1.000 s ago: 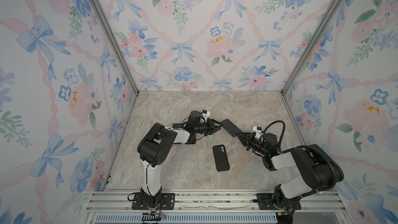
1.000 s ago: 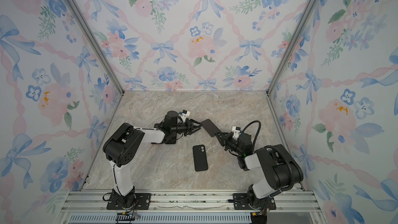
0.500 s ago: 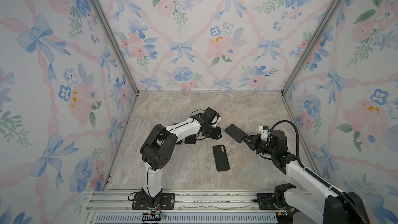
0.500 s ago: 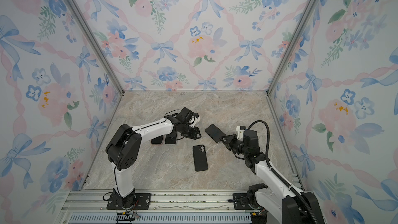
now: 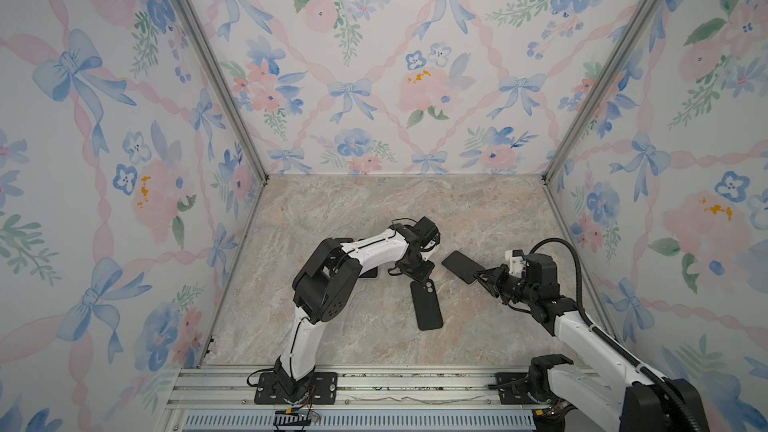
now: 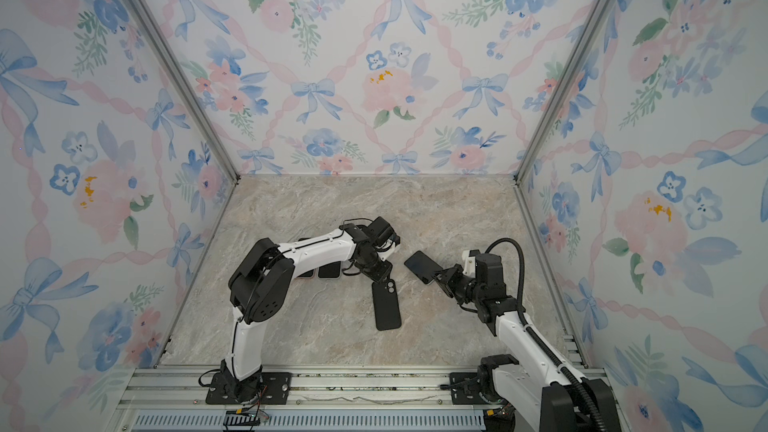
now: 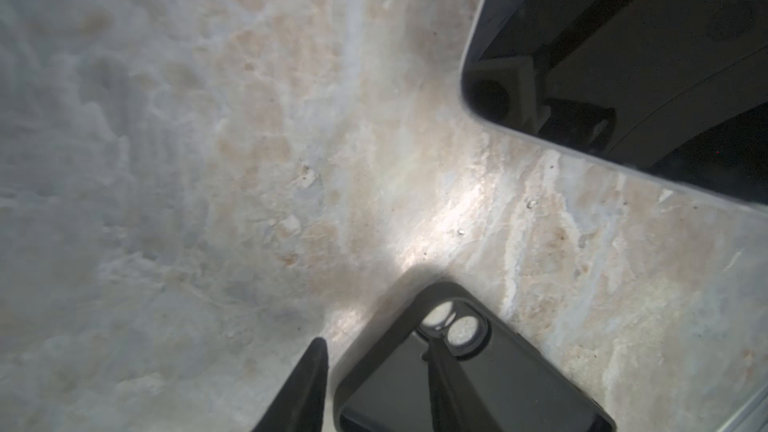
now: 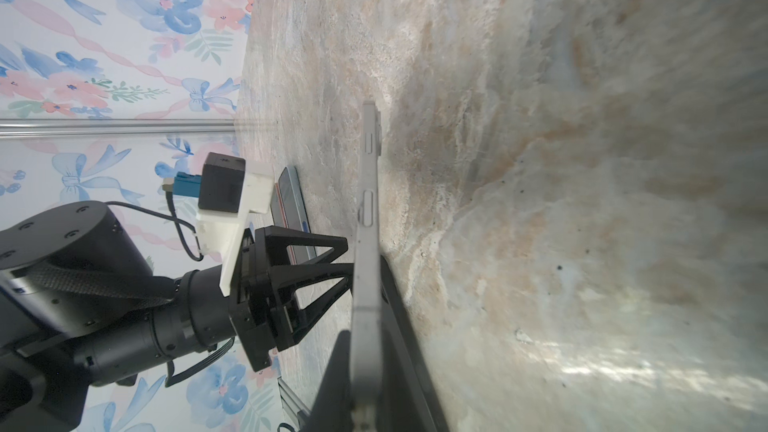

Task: Put the phone into the phone case
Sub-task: 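Grasp the empty black case with the left gripper while right gripper holds phone, then bring the black case and phone together at table center with both grippers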

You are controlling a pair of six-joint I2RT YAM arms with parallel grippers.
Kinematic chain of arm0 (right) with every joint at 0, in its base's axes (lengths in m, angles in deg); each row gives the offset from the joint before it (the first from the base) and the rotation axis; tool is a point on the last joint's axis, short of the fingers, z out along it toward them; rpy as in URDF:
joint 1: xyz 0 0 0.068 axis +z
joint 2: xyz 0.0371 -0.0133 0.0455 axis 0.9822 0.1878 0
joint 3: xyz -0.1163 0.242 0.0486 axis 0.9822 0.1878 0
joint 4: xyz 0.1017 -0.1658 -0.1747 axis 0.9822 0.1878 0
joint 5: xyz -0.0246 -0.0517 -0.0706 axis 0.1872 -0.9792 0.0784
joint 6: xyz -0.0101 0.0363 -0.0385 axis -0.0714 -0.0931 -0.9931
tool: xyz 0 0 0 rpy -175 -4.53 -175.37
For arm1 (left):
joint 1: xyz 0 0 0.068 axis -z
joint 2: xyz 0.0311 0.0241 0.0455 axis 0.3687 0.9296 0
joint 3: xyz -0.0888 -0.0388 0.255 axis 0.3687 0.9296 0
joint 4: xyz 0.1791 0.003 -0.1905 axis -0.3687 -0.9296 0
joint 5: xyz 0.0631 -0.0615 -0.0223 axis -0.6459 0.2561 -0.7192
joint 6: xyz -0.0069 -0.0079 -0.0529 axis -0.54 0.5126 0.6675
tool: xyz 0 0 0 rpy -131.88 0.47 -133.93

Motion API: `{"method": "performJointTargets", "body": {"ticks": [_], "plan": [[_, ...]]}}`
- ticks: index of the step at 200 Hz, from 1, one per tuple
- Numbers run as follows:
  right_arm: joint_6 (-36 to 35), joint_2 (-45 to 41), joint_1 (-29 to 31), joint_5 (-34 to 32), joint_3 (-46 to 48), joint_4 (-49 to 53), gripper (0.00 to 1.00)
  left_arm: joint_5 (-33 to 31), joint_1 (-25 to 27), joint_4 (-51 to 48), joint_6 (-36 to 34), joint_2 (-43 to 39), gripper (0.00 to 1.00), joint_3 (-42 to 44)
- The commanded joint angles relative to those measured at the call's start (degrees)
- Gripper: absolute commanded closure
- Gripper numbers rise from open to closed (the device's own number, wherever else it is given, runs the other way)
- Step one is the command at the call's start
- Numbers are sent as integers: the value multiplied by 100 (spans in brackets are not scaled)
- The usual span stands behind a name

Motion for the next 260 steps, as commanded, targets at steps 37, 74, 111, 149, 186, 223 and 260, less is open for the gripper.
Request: {"method": "performJointTargets", "body": {"ticks": [37,74,111,149,186,223,260], "plan": [[-280,70,-91,293,-363,41,100,-309,36,-346,-156,164,77,-187],[-481,39,-126,399,-537,333,100,-477,36,-338,-73,111,82,-21],[-782,21,-162,716,-754,666,100,-695,19,-334,259,-169,89,365],[-1223,172,-133,1469,-1049,1127,100,-928,-23,-315,1022,-774,89,1013],[-1681,252,79,1845,-1154,1614,100,-1004,-87,-218,1757,-1097,89,1534],[-1976,454,693,1943,-1243,1850,100,-915,-104,22,2298,-1614,87,2111],[-1987,1074,915,2136,-1429,1504,100,-781,-322,337,2418,-1949,85,2483]]}}
